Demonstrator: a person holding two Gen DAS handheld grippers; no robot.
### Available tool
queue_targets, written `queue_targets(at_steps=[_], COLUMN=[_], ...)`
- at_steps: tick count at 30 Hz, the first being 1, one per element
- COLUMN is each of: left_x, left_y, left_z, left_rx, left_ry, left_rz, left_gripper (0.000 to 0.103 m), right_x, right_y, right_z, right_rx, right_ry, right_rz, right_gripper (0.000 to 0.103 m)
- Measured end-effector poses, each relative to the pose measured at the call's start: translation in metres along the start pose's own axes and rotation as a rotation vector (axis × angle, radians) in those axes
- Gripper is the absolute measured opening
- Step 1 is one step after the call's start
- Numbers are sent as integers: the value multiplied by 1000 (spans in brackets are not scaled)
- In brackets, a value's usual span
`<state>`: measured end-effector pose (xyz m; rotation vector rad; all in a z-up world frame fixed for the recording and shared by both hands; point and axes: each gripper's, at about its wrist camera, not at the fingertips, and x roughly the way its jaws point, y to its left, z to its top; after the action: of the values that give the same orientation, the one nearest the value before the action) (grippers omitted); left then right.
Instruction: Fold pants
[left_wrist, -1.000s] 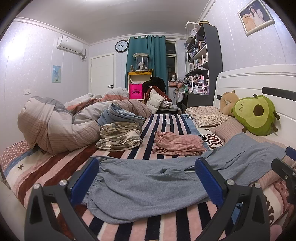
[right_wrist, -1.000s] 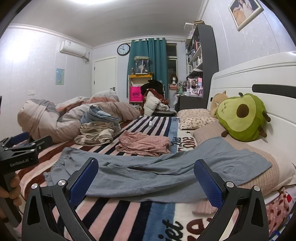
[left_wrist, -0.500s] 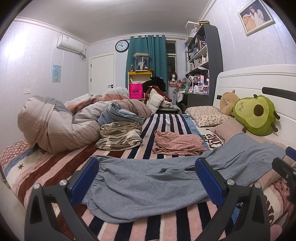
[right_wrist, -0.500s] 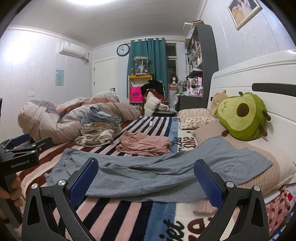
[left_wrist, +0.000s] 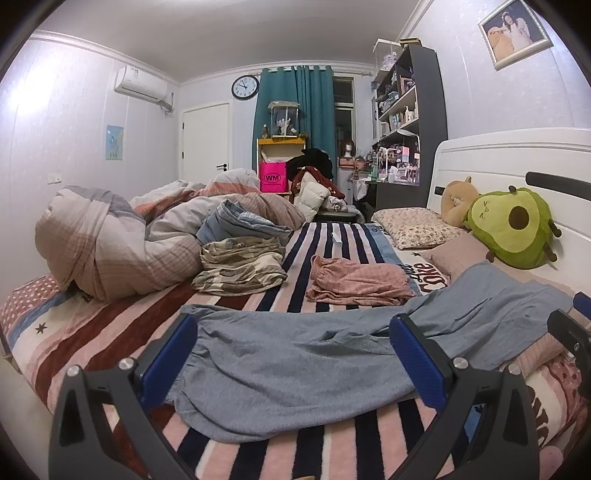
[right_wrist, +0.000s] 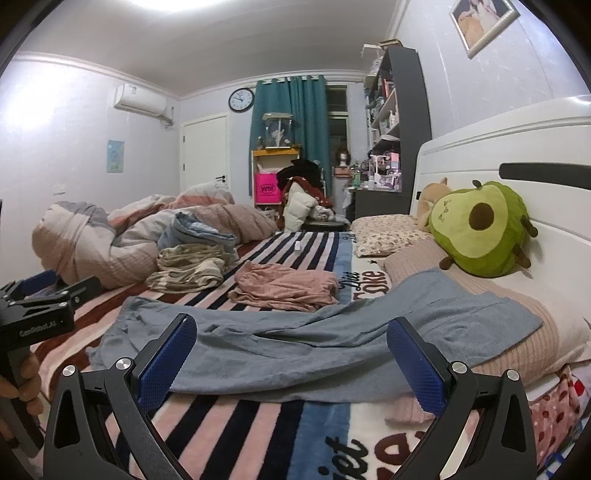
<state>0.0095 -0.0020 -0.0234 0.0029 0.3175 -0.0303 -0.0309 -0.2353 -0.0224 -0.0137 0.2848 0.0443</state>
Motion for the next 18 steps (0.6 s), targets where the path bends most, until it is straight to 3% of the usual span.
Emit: queue_targets(at_steps=[6,9,12,14,18], left_x=[13,24,43,58,88], left_y=[17,32,59,76,102], left_z=[-9,-20,-37,-53,-88], left_rx=[-38,-63,-137,-176,-249], left_ry=[37,79,156,219,340], left_rz=[1,20,37,61,80], left_gripper=[102,102,102,102,102], right_x=[10,16,38,52,81], right_y=[10,3,-4,-4,-7], right_z=[-7,-13,-23,-32,-49], right_rx=[3,82,151,148,78], right_ry=[3,-38,-42,-2,-2], right_rz=[-48,-50,17,19,0], right_gripper=[102,102,103,103,103])
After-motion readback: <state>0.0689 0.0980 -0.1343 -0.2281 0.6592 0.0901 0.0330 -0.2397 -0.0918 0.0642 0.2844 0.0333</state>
